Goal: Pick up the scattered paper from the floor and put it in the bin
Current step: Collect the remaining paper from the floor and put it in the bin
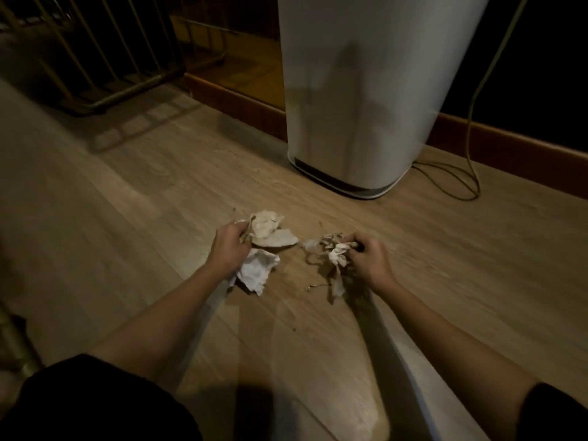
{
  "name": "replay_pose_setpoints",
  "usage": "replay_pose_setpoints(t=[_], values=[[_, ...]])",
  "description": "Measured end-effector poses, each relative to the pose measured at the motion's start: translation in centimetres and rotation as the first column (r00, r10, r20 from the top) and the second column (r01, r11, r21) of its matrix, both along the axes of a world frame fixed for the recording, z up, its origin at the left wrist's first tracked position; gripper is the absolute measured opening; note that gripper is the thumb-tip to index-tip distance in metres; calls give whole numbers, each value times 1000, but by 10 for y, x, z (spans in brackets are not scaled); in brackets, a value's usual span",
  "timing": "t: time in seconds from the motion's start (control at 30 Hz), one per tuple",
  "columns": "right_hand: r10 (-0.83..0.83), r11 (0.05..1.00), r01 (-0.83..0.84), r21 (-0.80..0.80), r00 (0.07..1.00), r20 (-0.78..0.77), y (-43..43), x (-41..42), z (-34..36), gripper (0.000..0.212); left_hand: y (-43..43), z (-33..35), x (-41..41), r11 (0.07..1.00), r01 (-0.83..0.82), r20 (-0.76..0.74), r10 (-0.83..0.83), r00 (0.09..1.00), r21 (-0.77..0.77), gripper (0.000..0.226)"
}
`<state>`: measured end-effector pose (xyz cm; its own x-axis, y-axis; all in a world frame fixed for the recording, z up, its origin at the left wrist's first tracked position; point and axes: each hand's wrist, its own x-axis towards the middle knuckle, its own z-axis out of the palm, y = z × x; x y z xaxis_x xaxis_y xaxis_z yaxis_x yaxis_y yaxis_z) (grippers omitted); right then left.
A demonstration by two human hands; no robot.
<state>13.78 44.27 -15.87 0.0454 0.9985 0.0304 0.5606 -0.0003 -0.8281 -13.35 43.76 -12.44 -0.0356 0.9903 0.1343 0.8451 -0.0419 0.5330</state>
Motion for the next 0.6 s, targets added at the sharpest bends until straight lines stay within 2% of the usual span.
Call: replay_pose_setpoints(t=[0.13,0.23,0.33,0.4,0.43,0.5,0.6], values=[[-15,996,17,86,1000,-18,10,22,30,28,23,37,10,996,-3,19,2,1000,94,13],[19,986,-22,164,1000,23,9,19,39,26,40,52,27,990,-19,48,13,999,138,12],[121,972,-151,182,979,163,-10,-5,17,21,41,49,43,991,1,44,-7,999,134,10],[218,972,-233,35,945,243,-31,-28,-8,22,35,41,47,992,53,19,-56,998,116,4],[243,968,-248,-22,920,306,-41,-37,-19,28,32,37,47,991,80,1,-81,997,104,7],[225,967,-254,13,877,424,-57,-46,-39,39,27,32,43,990,107,-37,-104,994,87,17],[191,953,-270,138,889,417,-69,-46,-53,31,24,26,32,993,88,-65,-83,994,77,15]])
